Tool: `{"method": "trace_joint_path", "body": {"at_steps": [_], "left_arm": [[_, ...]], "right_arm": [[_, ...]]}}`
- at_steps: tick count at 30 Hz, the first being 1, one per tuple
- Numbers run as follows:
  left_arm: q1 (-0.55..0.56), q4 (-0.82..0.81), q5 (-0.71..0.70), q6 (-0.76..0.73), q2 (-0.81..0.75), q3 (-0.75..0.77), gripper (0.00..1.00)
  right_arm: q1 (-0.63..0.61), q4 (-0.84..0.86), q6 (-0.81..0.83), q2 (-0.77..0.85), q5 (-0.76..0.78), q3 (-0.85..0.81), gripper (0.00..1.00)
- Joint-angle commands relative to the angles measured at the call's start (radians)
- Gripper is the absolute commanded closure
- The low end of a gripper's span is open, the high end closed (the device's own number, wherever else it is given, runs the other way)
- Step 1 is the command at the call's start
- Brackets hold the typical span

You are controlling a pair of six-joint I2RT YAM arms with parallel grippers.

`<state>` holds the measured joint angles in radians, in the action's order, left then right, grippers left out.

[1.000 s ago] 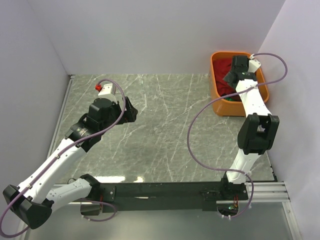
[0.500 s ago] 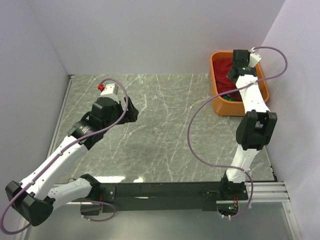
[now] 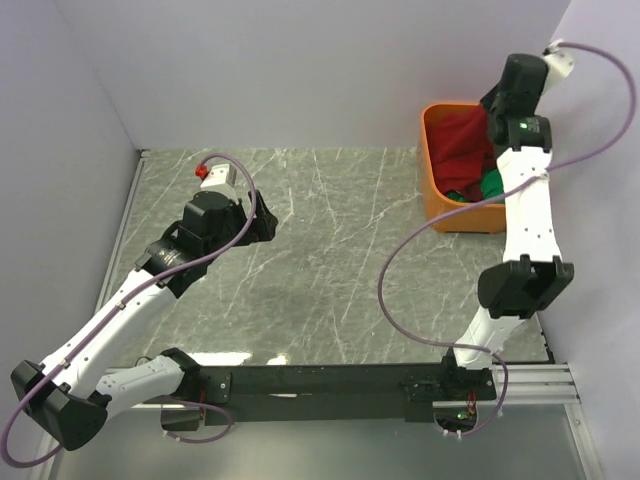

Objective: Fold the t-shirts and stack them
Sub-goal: Grab the tshirt from the pile, then move the tshirt to the center of the board

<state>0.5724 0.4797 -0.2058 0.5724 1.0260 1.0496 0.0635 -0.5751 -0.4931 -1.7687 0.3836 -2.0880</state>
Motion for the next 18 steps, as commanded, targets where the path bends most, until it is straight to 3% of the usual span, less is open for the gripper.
{"method": "trace_joint_path", "body": {"at_steps": [1,12,18], "left_arm": [[0.000,-0.023,0.000,0.003,-0.003,0.046,0.03],[-0.002,-0.029,-0.007,0.006,-0.003,0.043,0.03],[-0.002,-0.024,-0.021,0.006,-0.006,0.044,0.03]], "right_arm": [[-0.007,0.107,0.053,0.104,-0.006,-0.079,1.00],[-0.059,0.352,0.142,0.213,-0.091,-0.182,1.00],[-0.189,0.521,0.220,0.281,-0.085,-0.230,1.00]]}}
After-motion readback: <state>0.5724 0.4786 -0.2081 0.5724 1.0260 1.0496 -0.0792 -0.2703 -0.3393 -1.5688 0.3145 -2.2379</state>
